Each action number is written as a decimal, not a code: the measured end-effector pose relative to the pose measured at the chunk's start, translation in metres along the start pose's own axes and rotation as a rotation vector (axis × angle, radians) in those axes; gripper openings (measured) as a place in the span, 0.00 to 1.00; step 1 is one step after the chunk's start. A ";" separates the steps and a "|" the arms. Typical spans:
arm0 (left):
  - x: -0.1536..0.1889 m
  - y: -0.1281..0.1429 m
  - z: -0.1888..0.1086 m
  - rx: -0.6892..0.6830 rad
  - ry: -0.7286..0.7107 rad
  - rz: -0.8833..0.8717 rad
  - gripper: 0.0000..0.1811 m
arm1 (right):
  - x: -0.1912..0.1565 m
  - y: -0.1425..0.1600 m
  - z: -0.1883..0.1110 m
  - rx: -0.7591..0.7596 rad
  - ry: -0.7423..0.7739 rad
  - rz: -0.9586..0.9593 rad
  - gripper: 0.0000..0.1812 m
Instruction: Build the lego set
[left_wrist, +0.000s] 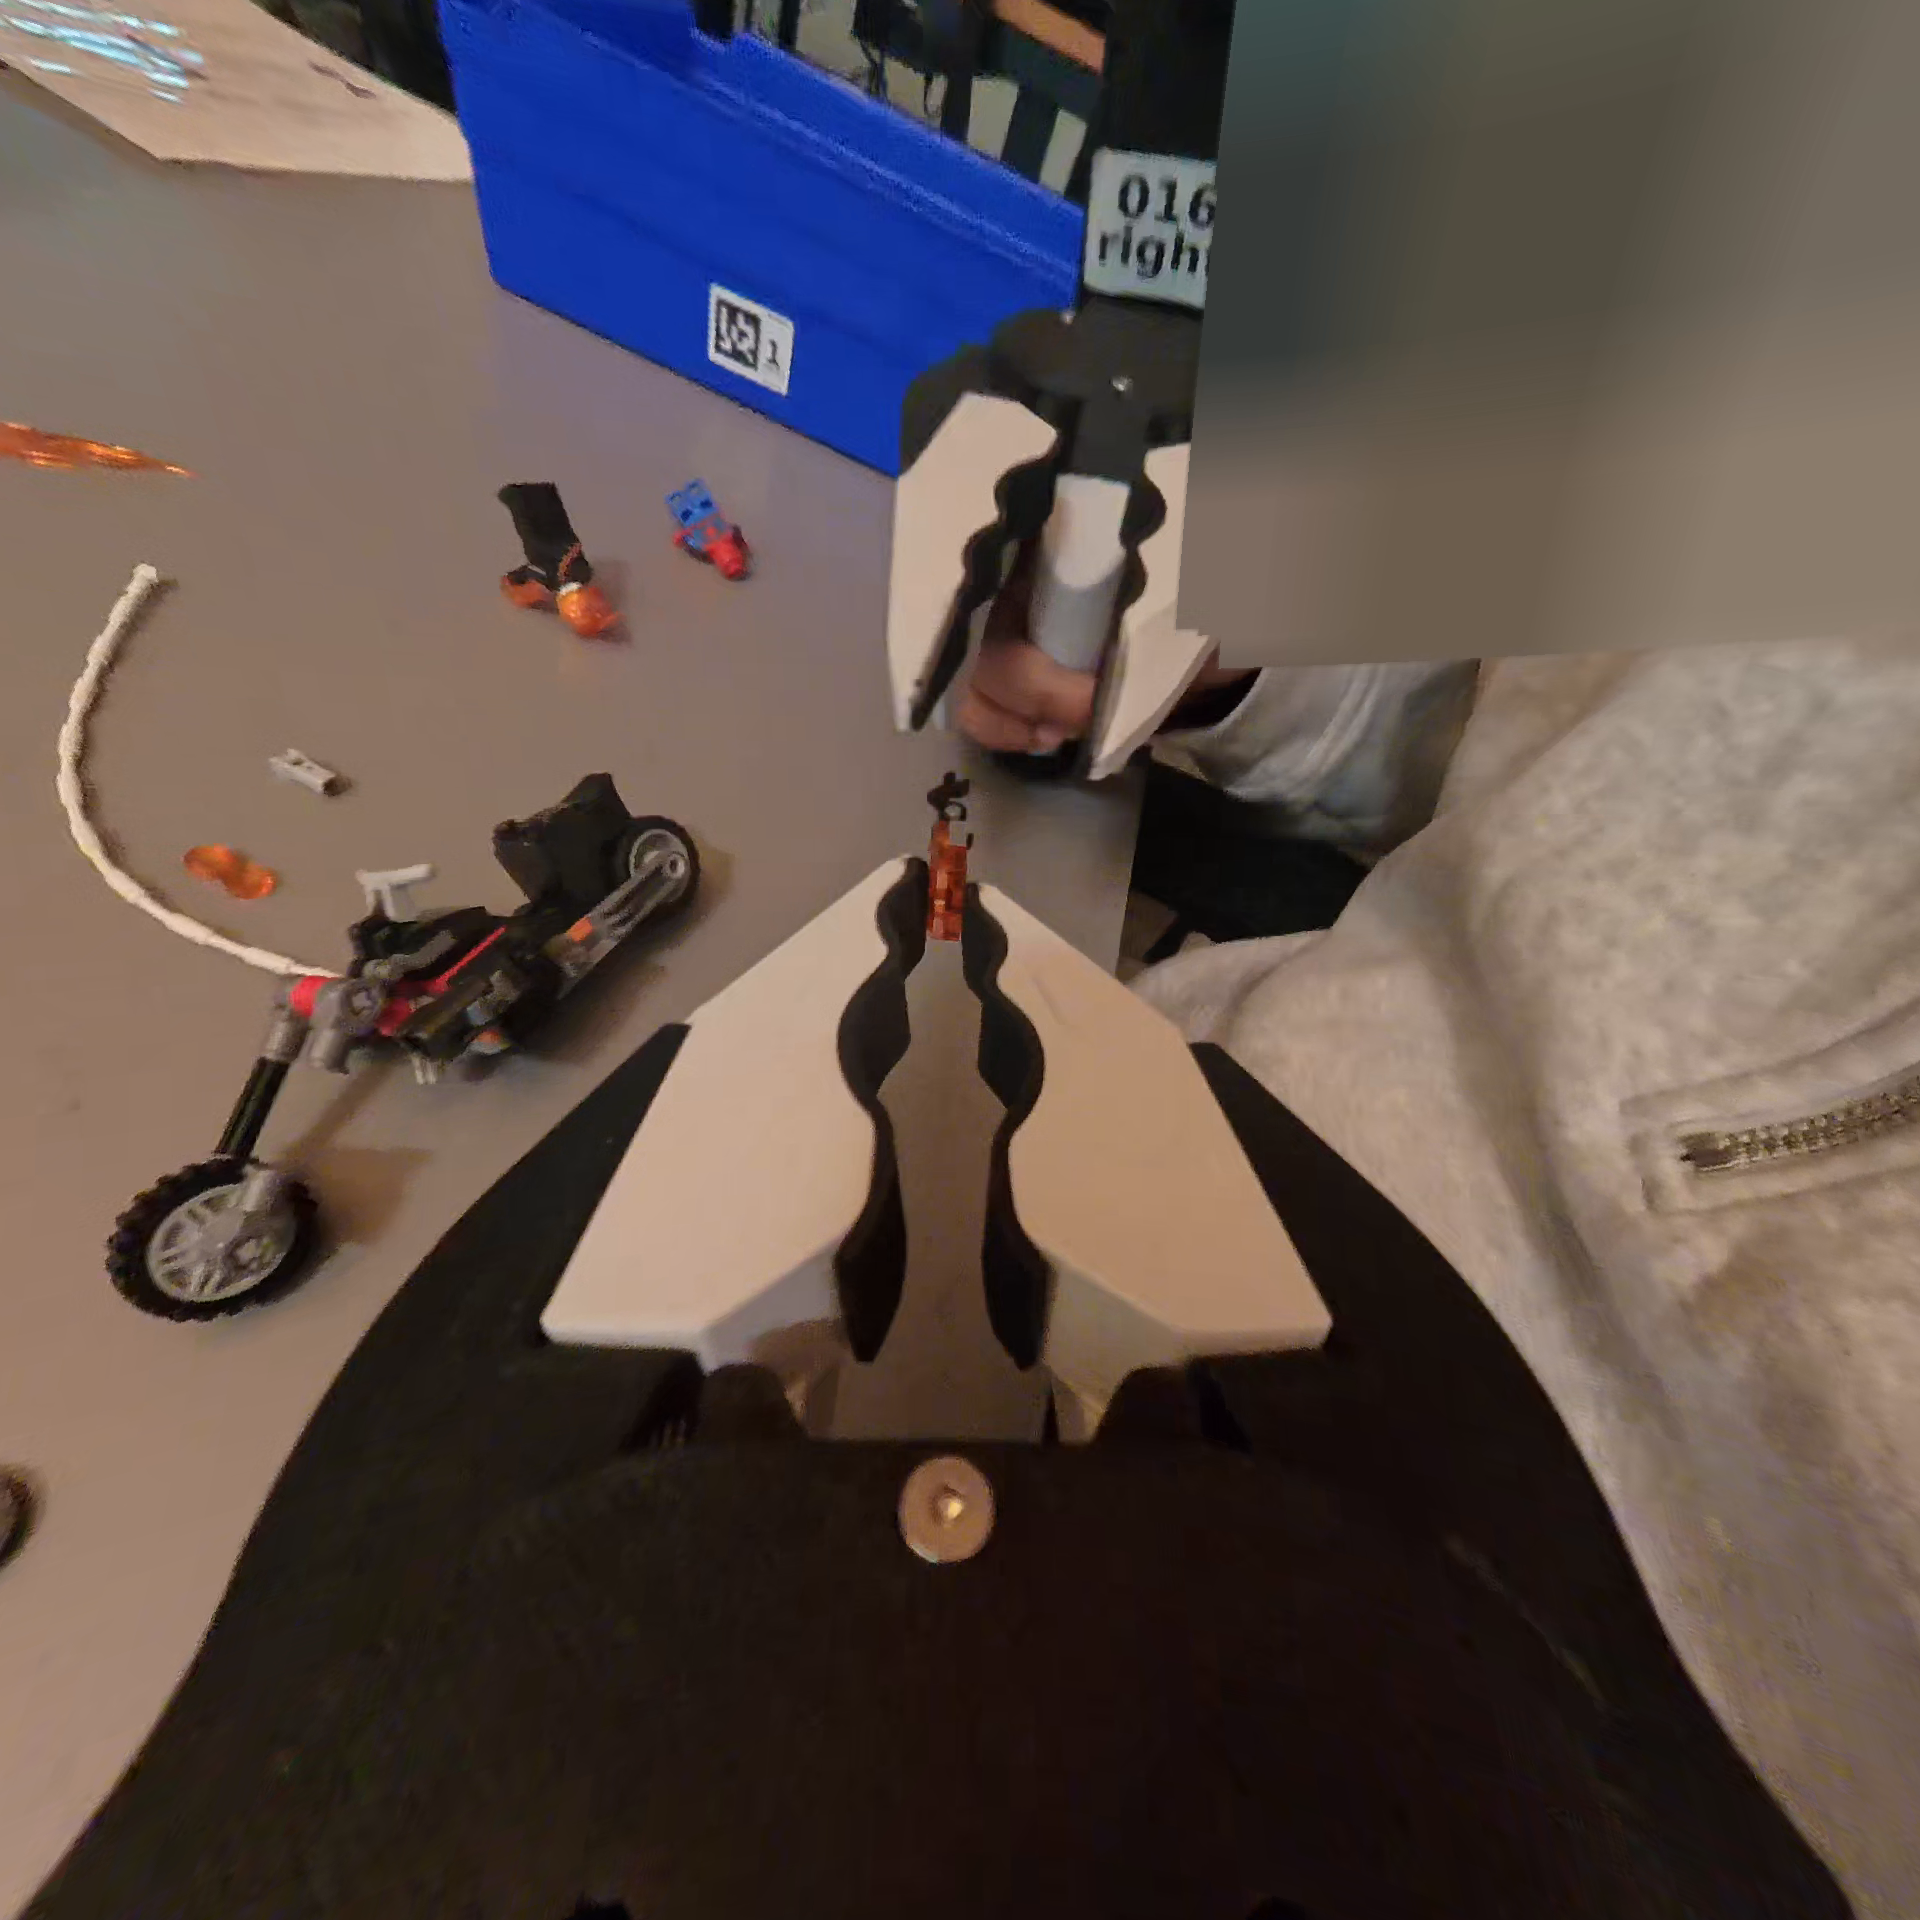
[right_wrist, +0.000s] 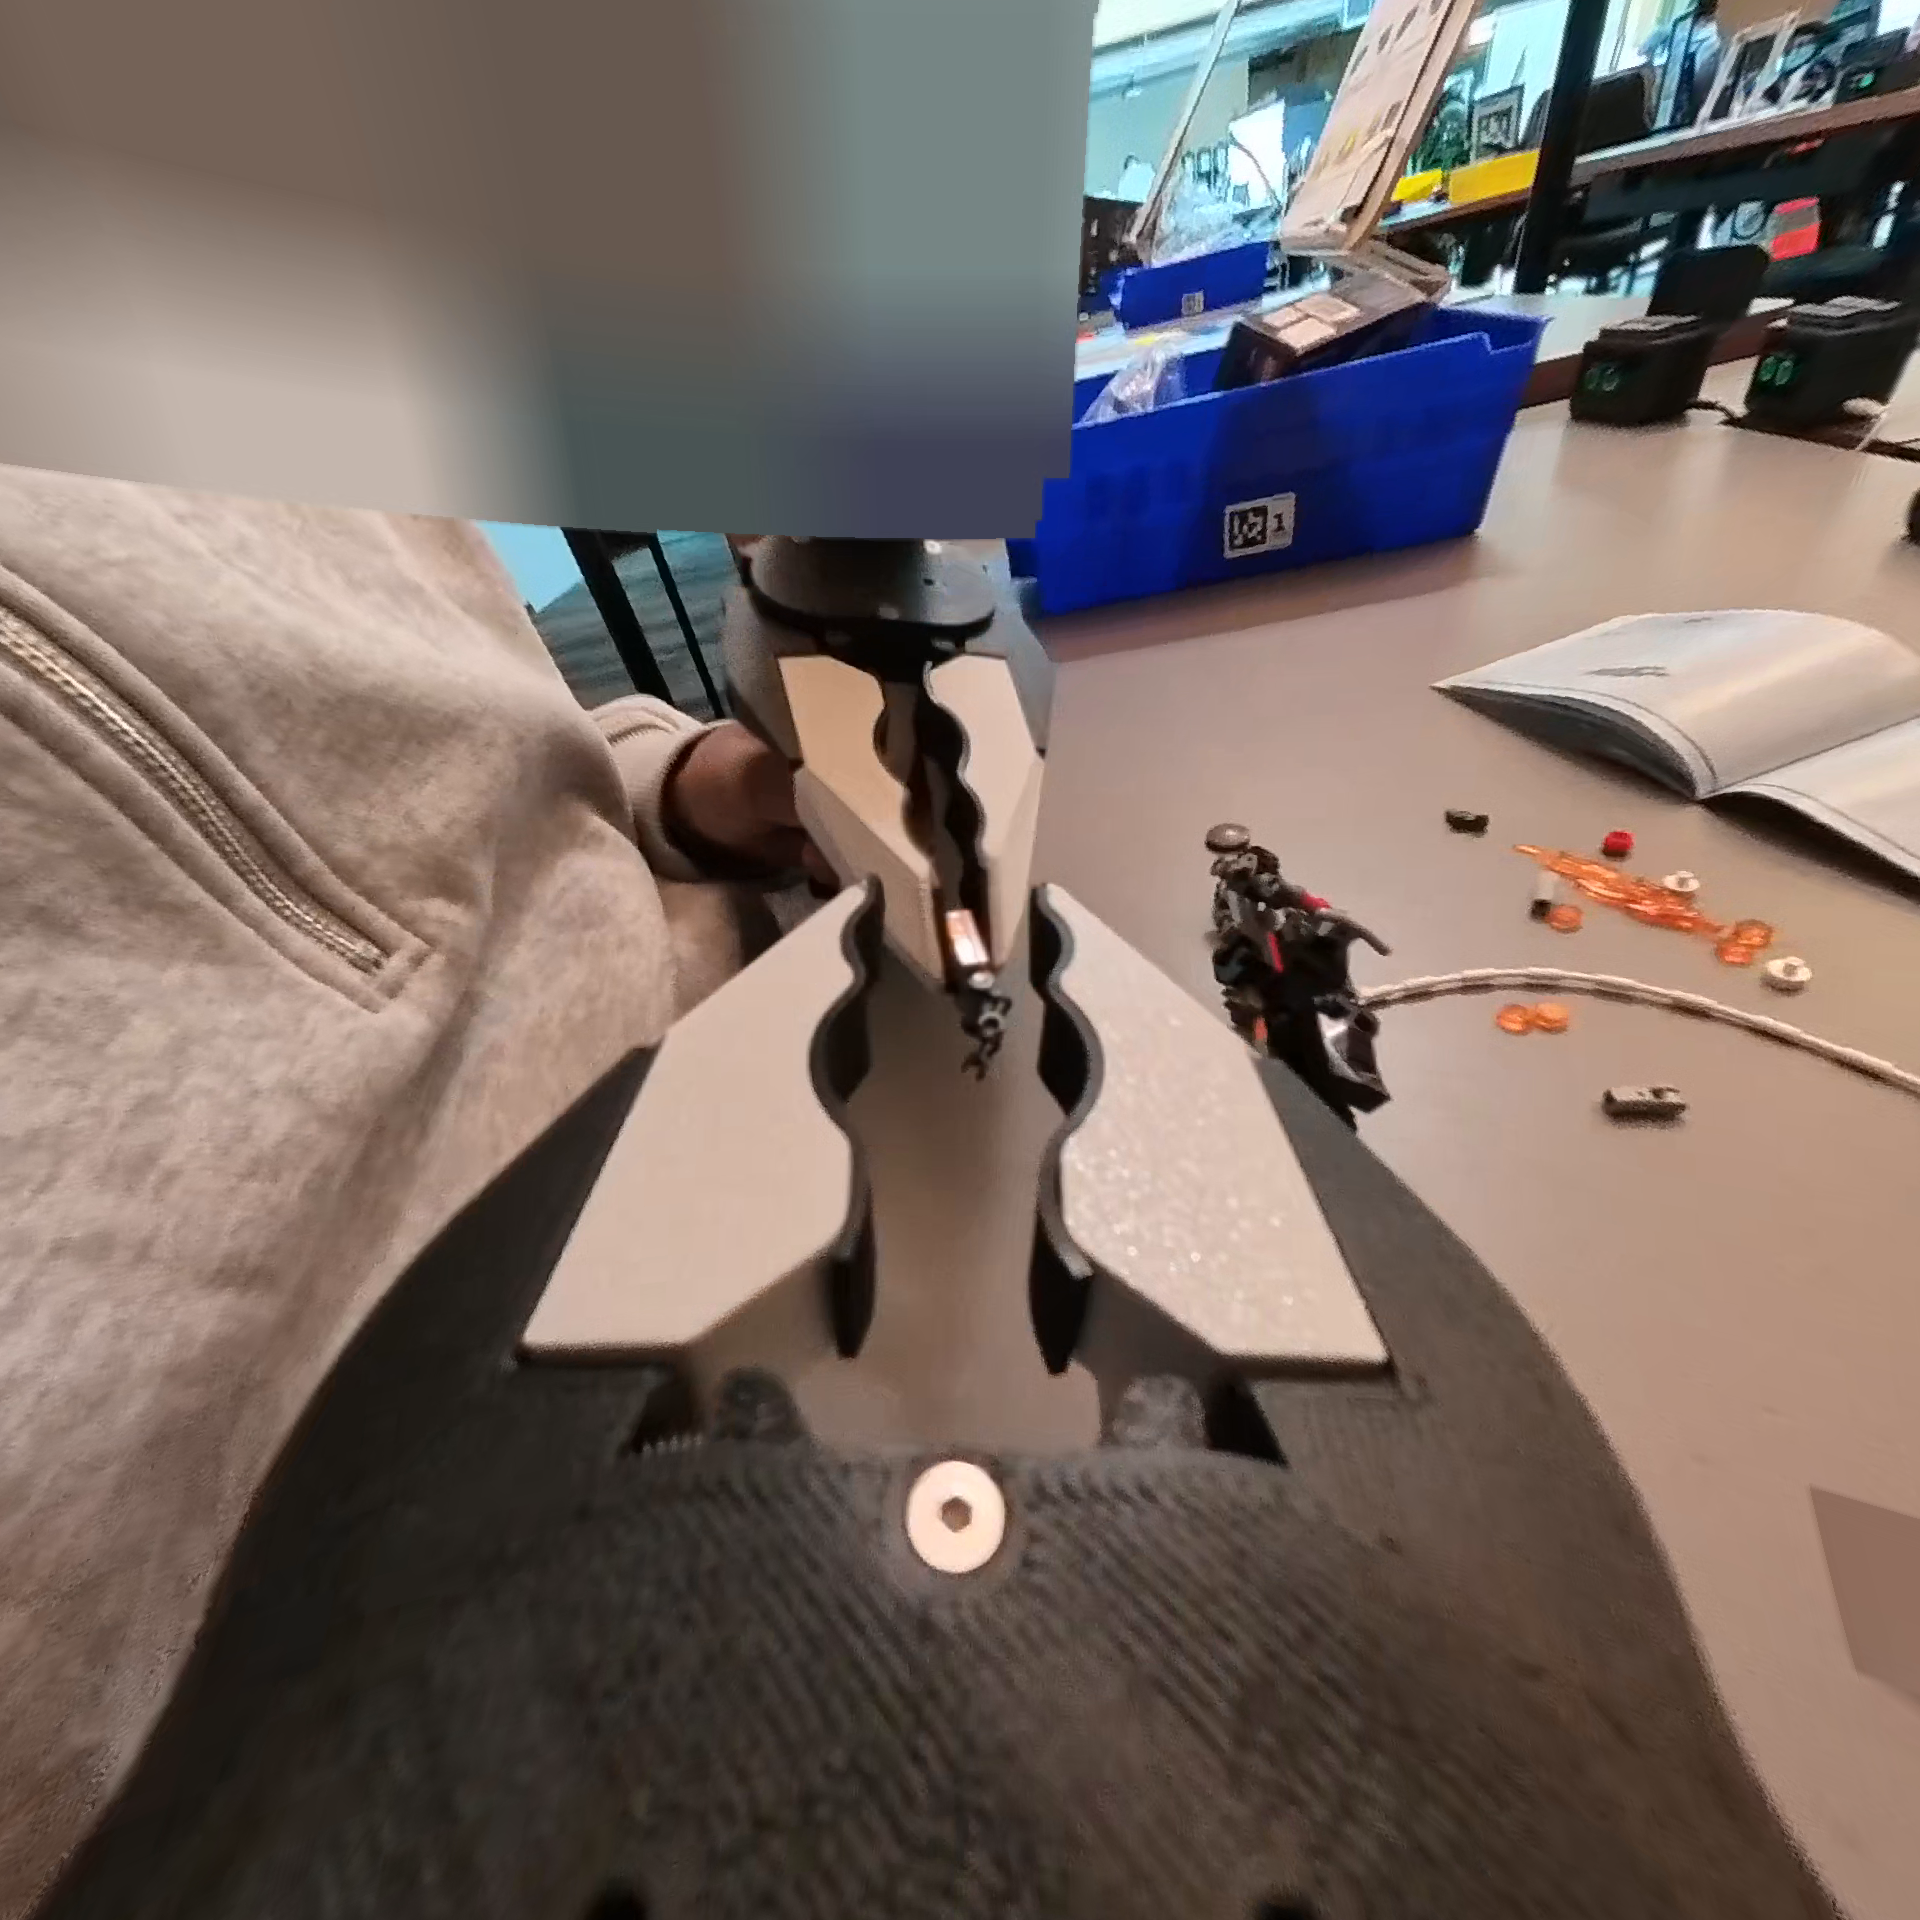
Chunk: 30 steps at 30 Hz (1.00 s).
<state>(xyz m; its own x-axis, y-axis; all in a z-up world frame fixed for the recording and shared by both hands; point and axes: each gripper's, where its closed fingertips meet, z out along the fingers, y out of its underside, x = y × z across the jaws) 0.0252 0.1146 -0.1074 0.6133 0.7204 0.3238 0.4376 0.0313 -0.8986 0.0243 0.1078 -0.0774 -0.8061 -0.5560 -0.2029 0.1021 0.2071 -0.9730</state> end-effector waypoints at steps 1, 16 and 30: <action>0.002 0.001 0.002 -0.009 0.006 0.006 0.02 | 0.001 0.003 0.002 -0.022 0.010 -0.012 0.14; 0.007 -0.003 0.003 0.017 0.052 0.006 0.03 | -0.001 0.019 0.006 -0.176 0.004 -0.157 0.02; -0.021 -0.015 -0.018 0.131 -0.020 -0.097 0.17 | 0.052 0.076 -0.017 -0.674 0.427 -0.813 0.02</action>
<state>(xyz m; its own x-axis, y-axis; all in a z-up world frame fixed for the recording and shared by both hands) 0.0179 0.0869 -0.0956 0.5586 0.7233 0.4059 0.4036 0.1905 -0.8949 -0.0200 0.1084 -0.1596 -0.6358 -0.4305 0.6407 -0.7717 0.3728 -0.5153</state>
